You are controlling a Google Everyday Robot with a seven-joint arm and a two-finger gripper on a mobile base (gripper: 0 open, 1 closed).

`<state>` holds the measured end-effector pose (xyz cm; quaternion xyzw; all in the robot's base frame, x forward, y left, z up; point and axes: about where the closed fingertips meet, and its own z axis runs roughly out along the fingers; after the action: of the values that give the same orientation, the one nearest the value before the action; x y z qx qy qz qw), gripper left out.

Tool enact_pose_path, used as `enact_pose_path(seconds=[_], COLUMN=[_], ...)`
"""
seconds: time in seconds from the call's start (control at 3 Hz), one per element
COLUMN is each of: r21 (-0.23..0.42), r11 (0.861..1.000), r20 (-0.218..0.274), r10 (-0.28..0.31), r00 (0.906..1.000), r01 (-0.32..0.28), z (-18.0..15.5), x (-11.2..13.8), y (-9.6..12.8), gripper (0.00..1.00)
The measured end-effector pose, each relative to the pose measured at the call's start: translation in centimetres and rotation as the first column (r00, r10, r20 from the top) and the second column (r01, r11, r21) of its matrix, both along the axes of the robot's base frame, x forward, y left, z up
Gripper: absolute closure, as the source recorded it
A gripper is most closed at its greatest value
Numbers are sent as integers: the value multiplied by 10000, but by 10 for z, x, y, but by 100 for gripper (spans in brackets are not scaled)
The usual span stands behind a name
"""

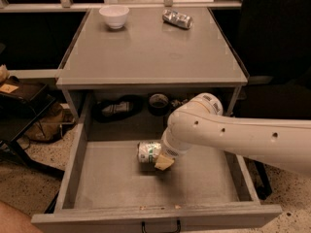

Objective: Place 7up can into top drawer

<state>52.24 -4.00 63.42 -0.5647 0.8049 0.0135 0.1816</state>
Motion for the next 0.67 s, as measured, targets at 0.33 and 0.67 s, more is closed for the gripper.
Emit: enact_pose_path(seconds=[0.33, 0.67], r21=[16, 351], r11=[9998, 9990], r20=[-118, -300], r10=[-212, -254], r00=[9997, 9992], r01=[212, 264], z=[-8, -13], x=[1, 2], y=[-1, -2], gripper=[100, 100])
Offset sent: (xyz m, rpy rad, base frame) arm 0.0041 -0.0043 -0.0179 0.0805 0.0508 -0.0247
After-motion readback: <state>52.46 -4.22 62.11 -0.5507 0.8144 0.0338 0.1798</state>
